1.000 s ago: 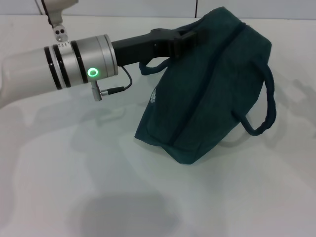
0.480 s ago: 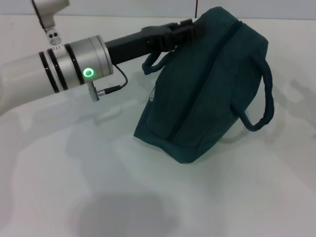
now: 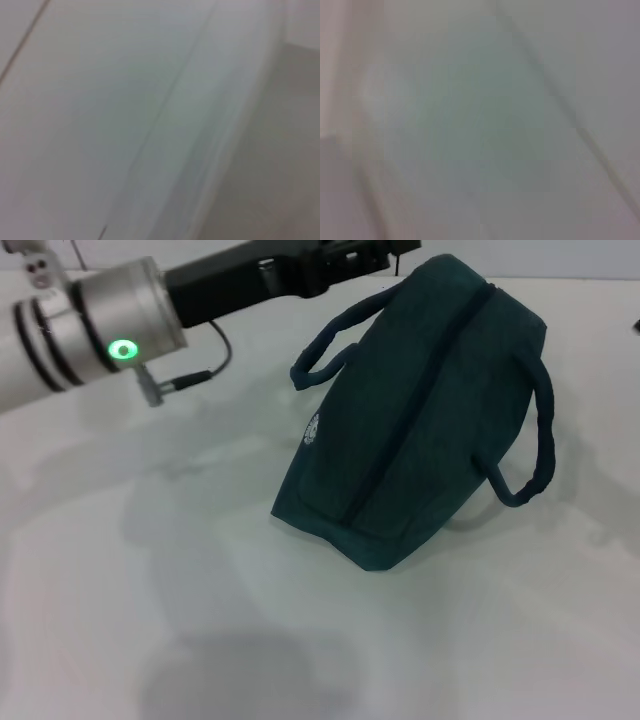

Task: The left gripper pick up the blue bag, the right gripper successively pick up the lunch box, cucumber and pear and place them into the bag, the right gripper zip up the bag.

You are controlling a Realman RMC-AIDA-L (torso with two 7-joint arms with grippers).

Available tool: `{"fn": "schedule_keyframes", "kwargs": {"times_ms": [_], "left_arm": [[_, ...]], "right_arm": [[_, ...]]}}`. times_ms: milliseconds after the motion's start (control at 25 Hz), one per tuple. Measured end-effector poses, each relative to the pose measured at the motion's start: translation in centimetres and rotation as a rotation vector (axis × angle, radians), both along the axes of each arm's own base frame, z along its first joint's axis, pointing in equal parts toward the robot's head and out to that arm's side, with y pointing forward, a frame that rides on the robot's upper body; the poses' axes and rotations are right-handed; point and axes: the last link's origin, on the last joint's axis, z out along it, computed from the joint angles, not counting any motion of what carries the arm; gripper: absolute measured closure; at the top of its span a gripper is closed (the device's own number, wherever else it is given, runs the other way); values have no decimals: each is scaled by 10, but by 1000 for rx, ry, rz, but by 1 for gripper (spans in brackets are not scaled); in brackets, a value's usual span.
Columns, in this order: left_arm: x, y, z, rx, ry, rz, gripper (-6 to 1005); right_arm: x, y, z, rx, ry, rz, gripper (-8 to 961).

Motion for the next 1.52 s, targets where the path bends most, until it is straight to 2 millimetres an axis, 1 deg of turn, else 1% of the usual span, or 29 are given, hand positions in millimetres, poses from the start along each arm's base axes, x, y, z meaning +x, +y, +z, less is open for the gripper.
{"fn": "schedule_keyframes", "kwargs": {"times_ms": [40,80,200,280,360,560,640,720,800,960,1080,1200,1280,1520], "left_arm": [[0,0,0,0,0,0,274],[-1,-6,11,11,13,-54,252],[-6,-14,21,10,28,-101,185],[-12,-20,27,1,39,-117,141],[-24,-29,34,-18,59,-127,136],[-53,-54,44,-8,95,-158,125],[-66,-67,48,28,116,-175,124],[-84,-81,49,52,145,-157,124],[-92,-88,49,56,159,-147,125],[-107,-112,43,42,213,-196,125],[-113,-127,37,13,237,-243,125],[-115,-135,34,-27,248,-270,125],[-116,-138,33,-47,252,-279,125],[-116,-139,32,-51,252,-284,125]], "right_arm": [[0,0,0,0,0,0,147],[-12,-6,0,4,-52,118,147],[-27,-15,-2,-24,-126,287,100],[-39,-23,-9,-72,-216,421,69],[-42,-25,-13,-88,-243,451,71],[-52,-32,-39,-172,-367,553,76],[-54,-34,-49,-207,-390,573,76],[-53,-35,-56,-232,-401,573,76],[-49,-38,-65,-259,-406,553,76],[-41,-46,-78,-277,-397,531,76],[-37,-47,-85,-288,-412,514,76],[-35,-47,-90,-292,-435,505,76],[-34,-46,-92,-295,-446,502,76],[-34,-45,-94,-295,-456,502,76]]}}
